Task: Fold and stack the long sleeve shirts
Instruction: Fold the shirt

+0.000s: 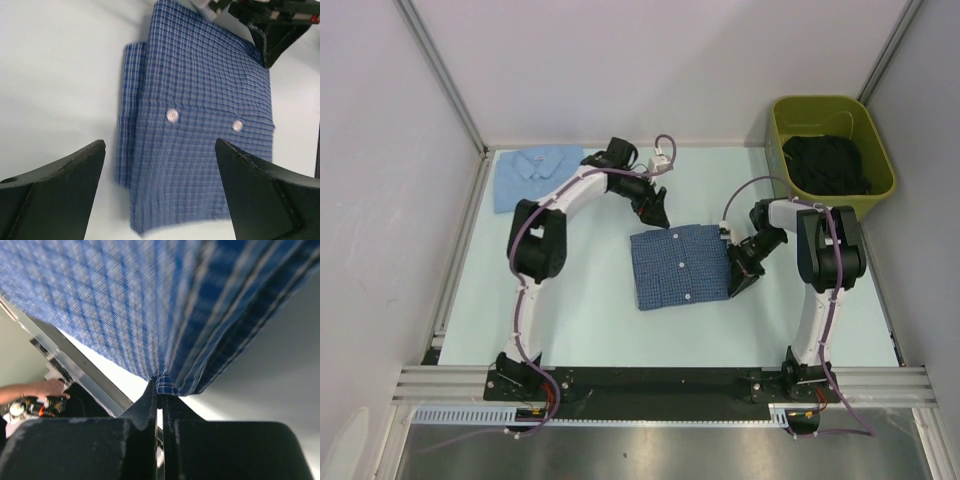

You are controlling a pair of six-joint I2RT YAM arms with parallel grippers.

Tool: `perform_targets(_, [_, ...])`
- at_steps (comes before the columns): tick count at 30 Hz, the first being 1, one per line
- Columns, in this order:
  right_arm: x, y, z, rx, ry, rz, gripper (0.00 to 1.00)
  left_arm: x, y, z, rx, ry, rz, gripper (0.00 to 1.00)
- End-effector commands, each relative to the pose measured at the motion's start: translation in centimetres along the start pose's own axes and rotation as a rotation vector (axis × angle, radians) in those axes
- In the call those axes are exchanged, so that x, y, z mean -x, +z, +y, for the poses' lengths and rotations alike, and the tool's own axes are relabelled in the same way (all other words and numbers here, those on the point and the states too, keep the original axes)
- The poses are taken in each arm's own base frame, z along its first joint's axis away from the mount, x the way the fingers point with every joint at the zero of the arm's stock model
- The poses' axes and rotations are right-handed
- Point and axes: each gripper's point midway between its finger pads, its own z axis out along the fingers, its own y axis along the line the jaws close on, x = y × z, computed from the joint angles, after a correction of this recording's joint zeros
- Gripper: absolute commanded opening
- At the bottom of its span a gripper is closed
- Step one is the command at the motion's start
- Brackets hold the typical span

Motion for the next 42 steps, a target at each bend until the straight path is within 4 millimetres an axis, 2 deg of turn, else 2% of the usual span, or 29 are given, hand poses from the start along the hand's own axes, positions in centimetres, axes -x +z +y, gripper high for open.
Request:
perform_targets(1, [-0.8, -0.8, -2.6, -0.104, -0.047, 0.111, 0.00, 0.6, 2.8, 0.7, -0.080, -0.081, -0.006, 0.96])
perform_targets(2, [0.0, -1.2, -2.9, -0.122, -0.063, 0.100, 0.00, 1.6, 2.9, 1.0, -0.081, -0.078, -0.022, 0.97])
perform_targets(7, [0.9, -1.7, -3.8, -0.150, -0.074, 0.113, 0.00, 0.6, 5.0, 1.3, -0.142, -0.209, -0.005, 0.95])
perform_targets(13, [1.9, -2.3, -4.0, -0.158, -0.082, 0.105, 0.00, -3.5, 6.4, 0.0, -0.212, -0.372, 0.094, 0.88])
perform_targets(18, [3.0, -2.5, -4.2, -0.167, -0.088, 0.096, 0.00, -6.9, 7.8, -1.1, -0.201, -0.373, 0.206, 0.84])
perform_targets(22, [3.3, -2.5, -4.1, -0.171, -0.089, 0.097, 0.00, -8.3, 9.1, -2.6, -0.249, -0.396, 0.259, 0.79])
perform_targets(24, [3.4, -2.5, -4.0, -0.172, -0.089, 0.098, 0.00, -8.3, 9.5, -3.3, -0.268, -0.395, 0.263, 0.77])
perform_targets(27, [3.6, -2.4, -3.8, -0.173, -0.095, 0.100, 0.00, -8.0, 9.6, -2.6, -0.238, -0.394, 0.253, 0.65])
perform_targets(28, [3.7, -2.3, -3.7, -0.174, -0.098, 0.100, 0.00, -7.0, 9.5, -2.0, -0.219, -0.365, 0.218, 0.59])
perform_targets(30, [3.6, -2.2, -3.6, -0.176, -0.097, 0.102, 0.00, -6.4, 8.8, -0.9, -0.183, -0.411, 0.182, 0.53])
perform_targets(31, [3.7, -2.2, -3.5, -0.179, -0.103, 0.097, 0.00, -5.6, 8.7, -0.2, -0.171, -0.397, 0.143, 0.46])
perform_targets(33, [3.6, -2.1, -3.5, -0.183, -0.099, 0.096, 0.00, -4.1, 7.1, 1.2, -0.148, -0.455, 0.083, 0.35])
perform_targets(34, [3.8, -2.2, -3.5, -0.188, -0.095, 0.084, 0.00, -3.0, 6.5, 2.0, -0.137, -0.447, 0.041, 0.20])
perform_targets(35, [4.0, -2.2, -3.4, -0.192, -0.093, 0.081, 0.02, -2.1, 5.3, 3.1, -0.110, -0.461, 0.007, 0.12])
perform_targets(36, [4.3, -2.4, -3.3, -0.190, -0.090, 0.067, 0.13, -1.3, 4.4, 3.7, -0.092, -0.472, -0.015, 0.00])
perform_targets(37, [4.7, -2.6, -2.6, -0.168, -0.077, 0.041, 0.40, 0.1, 3.4, 4.4, -0.055, -0.444, -0.039, 0.00])
perform_targets(38, [5.0, -2.9, -2.3, -0.151, -0.067, 0.019, 0.52, 1.5, 1.7, 5.0, -0.018, -0.410, -0.069, 0.00])
perform_targets(39, [5.6, -3.2, -2.1, -0.142, -0.056, -0.017, 0.74, 2.2, 0.8, 5.3, 0.005, -0.395, -0.082, 0.00])
perform_targets(40, [6.0, -3.7, -1.8, -0.117, -0.041, -0.055, 0.83, 3.8, -0.9, 6.0, 0.038, -0.358, -0.115, 0.00])
perform_targets(41, [6.2, -4.3, -1.3, -0.106, -0.035, -0.087, 0.88, 4.8, -2.0, 6.4, 0.076, -0.300, -0.123, 0.00])
perform_targets(42, [6.3, -4.5, -1.2, -0.098, -0.033, -0.107, 0.95, 5.1, -3.0, 6.3, 0.110, -0.282, -0.104, 0.00])
